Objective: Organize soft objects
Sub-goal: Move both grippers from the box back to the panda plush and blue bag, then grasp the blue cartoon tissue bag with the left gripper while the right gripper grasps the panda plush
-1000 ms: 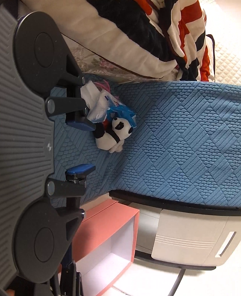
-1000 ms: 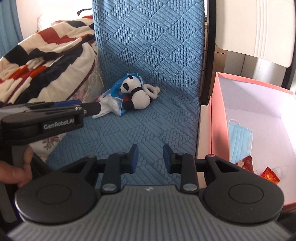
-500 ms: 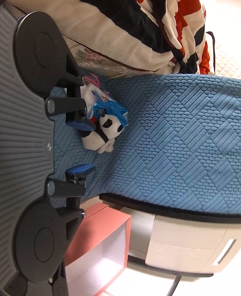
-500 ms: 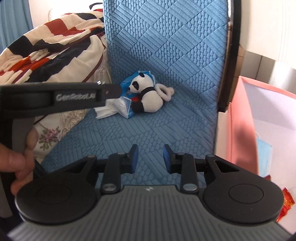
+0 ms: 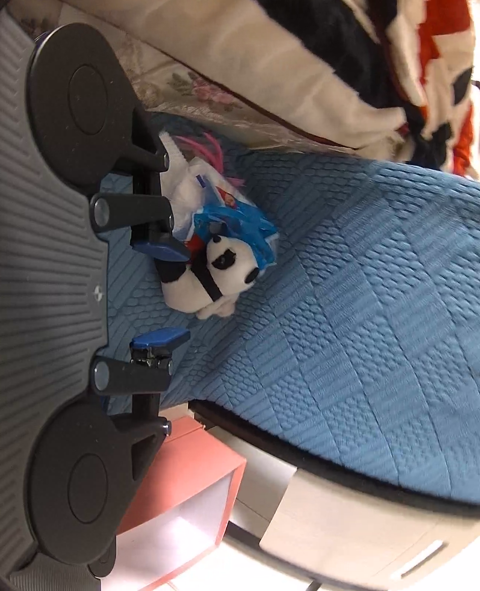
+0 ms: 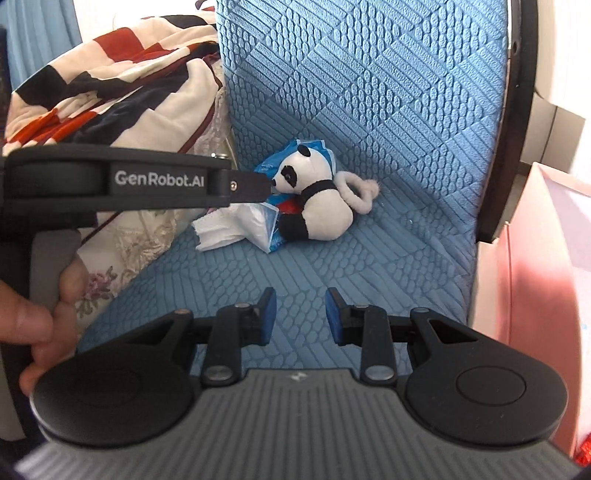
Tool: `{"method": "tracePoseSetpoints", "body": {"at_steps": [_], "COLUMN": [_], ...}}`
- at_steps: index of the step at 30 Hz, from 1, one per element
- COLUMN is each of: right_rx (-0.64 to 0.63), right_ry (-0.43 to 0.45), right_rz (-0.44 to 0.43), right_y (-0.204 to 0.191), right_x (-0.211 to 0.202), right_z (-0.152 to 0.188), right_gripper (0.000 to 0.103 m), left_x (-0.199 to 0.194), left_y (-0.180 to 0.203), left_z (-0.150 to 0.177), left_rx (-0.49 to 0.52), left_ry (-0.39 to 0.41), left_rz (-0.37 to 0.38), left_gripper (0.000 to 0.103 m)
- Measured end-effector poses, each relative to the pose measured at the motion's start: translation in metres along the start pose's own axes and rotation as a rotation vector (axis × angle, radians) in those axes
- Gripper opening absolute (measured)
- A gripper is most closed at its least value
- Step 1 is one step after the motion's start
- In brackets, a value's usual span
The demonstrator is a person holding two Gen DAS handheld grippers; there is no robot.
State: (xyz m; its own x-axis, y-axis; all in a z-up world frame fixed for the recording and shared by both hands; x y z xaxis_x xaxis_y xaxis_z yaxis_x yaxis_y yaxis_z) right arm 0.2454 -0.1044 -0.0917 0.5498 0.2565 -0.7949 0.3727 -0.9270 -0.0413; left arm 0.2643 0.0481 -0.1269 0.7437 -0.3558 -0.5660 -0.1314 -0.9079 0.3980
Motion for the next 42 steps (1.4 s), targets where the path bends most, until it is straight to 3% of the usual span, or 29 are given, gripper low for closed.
{"method": "tracePoseSetpoints", "body": {"at_steps": [7, 14, 22, 23, 25, 35, 42], "right_rx": [-0.034, 0.021, -0.055, -0.055, -0.052, -0.061, -0.103], "right_ry": [0.009, -0.004, 0.044, 0.045, 0.035, 0.007, -0.017], "right_rz": [-0.01, -0.038, -0.031, -0.033, -0.03, -0.078, -0.064], "right_y": [0.002, 0.015, 0.002, 0.001, 0.001, 0.0, -0.003], "right_x": [0.03, 0.066, 0.1, 0.105, 0.113, 0.143, 0.138], "right_z": [-0.014, -0.033, -0.061, -0.063, -0.066, -0.064, -0.064], "right_gripper": [0.032, 0.032, 0.033, 0.044, 0.054, 0.053, 0.047], "left_x": [0.022, 0.037, 0.058, 0.061, 0.068, 0.084, 0.084], "left_y": [-0.021, -0.054, -0.077, -0.078, -0.078, -0.081, -0.083], "left_z": [-0.018, -0.036, -0.043, -0.044, -0.044, -0.032, -0.029], "left_rx": [-0.006, -0.065, -0.143, -0.139, -0.118, -0.117, -0.103], "left_ry": [-0.01, -0.058, -0.121, -0.128, -0.136, -0.196, -0.198], "left_rz": [-0.047, -0.099, -0.038, -0.043, -0.063, -0.084, -0.118], "left_gripper": [0.046, 0.046, 0.045, 0.045, 0.045, 0.03, 0.011]}}
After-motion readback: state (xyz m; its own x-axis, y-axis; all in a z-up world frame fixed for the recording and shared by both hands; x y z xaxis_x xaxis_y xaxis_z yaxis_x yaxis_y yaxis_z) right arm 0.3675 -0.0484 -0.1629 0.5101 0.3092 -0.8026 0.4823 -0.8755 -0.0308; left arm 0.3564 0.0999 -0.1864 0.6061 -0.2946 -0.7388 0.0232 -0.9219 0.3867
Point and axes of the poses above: each gripper's, at about its wrist camera, not at the fingertips, and x roughly the way its jaws point, y to its right, z to its underside, the point moved 4 cm from there along x, roughly the way its jaws point, and after that the axes turned 13 degrees about z, right-handed, at the moved point
